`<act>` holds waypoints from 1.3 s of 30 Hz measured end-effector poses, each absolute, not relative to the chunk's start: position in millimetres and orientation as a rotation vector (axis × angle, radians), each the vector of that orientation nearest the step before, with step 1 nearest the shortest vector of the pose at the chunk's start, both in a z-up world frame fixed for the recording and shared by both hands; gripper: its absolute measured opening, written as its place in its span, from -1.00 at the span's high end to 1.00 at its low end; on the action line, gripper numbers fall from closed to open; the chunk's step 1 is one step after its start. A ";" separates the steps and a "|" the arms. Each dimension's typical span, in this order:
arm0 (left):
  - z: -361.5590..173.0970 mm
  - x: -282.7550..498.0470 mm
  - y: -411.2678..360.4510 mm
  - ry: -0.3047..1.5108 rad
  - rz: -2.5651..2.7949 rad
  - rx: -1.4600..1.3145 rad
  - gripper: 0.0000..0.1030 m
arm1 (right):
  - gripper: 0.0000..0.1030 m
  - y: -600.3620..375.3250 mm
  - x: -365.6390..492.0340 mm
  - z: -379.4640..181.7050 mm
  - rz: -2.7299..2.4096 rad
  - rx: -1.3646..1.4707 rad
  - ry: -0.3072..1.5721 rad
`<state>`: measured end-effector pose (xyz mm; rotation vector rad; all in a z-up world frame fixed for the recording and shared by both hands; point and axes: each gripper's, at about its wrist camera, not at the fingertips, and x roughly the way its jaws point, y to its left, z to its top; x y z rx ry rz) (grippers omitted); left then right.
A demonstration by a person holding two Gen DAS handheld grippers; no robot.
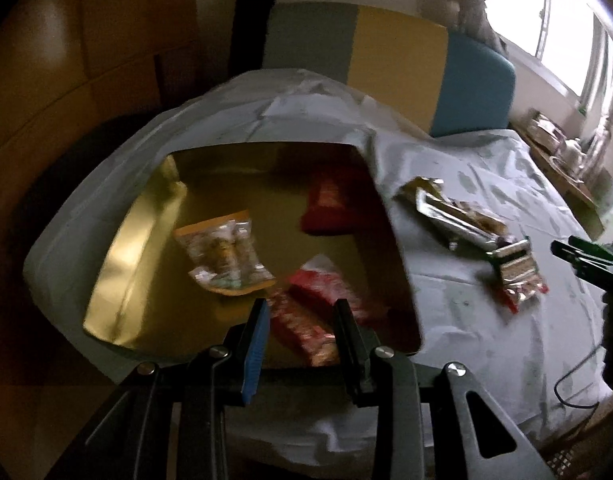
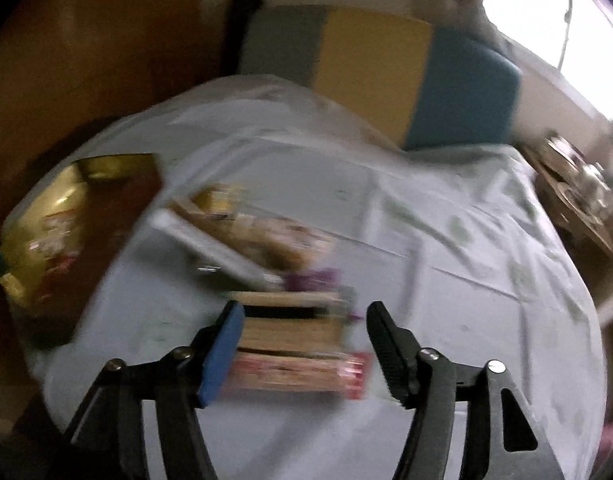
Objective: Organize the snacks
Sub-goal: 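Reach the left gripper into the snack pile and grasp the white-brown stick packet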
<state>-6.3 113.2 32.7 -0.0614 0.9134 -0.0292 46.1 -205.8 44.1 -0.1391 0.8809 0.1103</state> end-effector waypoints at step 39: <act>-26.5 146.9 -134.7 1.003 -0.614 0.855 -0.60 | -0.50 -286.9 57.6 51.1 -0.041 0.254 0.924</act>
